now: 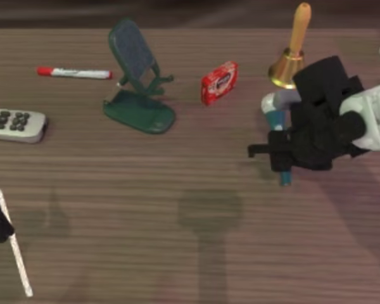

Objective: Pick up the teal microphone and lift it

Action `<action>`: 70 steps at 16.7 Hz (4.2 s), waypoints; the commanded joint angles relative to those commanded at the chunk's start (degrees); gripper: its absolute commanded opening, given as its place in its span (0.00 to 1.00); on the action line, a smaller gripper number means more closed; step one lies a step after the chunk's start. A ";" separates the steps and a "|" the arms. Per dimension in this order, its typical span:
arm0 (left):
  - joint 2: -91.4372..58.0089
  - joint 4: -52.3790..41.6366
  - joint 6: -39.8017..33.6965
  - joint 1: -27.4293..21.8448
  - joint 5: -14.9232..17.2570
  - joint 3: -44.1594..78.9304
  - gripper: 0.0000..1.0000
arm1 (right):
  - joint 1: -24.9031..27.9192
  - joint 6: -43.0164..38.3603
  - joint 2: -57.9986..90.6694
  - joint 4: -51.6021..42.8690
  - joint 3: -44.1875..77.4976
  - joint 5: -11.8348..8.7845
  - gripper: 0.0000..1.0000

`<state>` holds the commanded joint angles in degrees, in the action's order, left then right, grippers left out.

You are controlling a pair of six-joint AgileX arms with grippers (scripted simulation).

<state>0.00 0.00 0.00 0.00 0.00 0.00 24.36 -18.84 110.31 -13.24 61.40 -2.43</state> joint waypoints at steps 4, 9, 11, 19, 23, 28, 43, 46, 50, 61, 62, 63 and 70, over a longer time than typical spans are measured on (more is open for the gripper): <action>0.00 0.00 0.00 0.00 0.00 0.00 1.00 | -0.01 5.45 -4.11 21.21 -5.75 -5.75 0.00; 0.00 0.00 0.00 0.00 0.00 0.00 1.00 | -0.27 12.48 -11.03 47.37 -13.32 -12.92 0.00; 0.00 0.00 0.00 0.00 0.00 0.00 1.00 | -0.38 14.84 -13.82 54.66 -15.51 -15.19 0.00; 0.00 0.00 0.00 0.00 0.00 0.00 1.00 | -0.65 17.86 -18.07 62.49 -18.06 -17.88 0.00; 0.00 0.00 0.00 0.00 0.00 0.00 1.00 | 1.48 17.59 -17.77 63.90 -18.14 -16.06 0.00; 0.00 0.00 0.00 0.00 0.00 0.00 1.00 | 9.14 16.92 -17.79 70.05 -19.77 -8.53 0.00; -1.95 0.90 0.22 -0.67 1.61 1.55 1.00 | 11.66 16.68 -18.00 72.07 -20.30 -6.08 0.00; -9.33 3.93 0.98 -2.71 6.81 6.72 1.00 | 11.66 16.68 -18.00 72.07 -20.30 -6.08 0.00; -26.76 9.64 2.45 -6.59 16.84 16.64 1.00 | 11.66 16.68 -18.00 72.07 -20.30 -6.08 0.00; -68.08 23.78 6.04 -16.55 42.13 41.24 1.00 | 11.66 16.68 -18.00 72.07 -20.30 -6.08 0.00; -69.78 24.47 6.24 -16.98 43.22 42.38 1.00 | 11.66 16.68 -18.00 72.07 -20.30 -6.08 0.00; -70.96 24.96 6.39 -17.28 43.99 43.19 1.00 | 11.66 16.68 -18.00 72.07 -20.30 -6.08 0.00; -72.33 25.39 6.42 -17.83 43.85 44.20 1.00 | 11.66 16.68 -18.00 72.07 -20.30 -6.08 0.00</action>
<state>-72.33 25.39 6.42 -17.83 43.85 44.20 36.02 -2.15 92.31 58.83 41.10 -8.51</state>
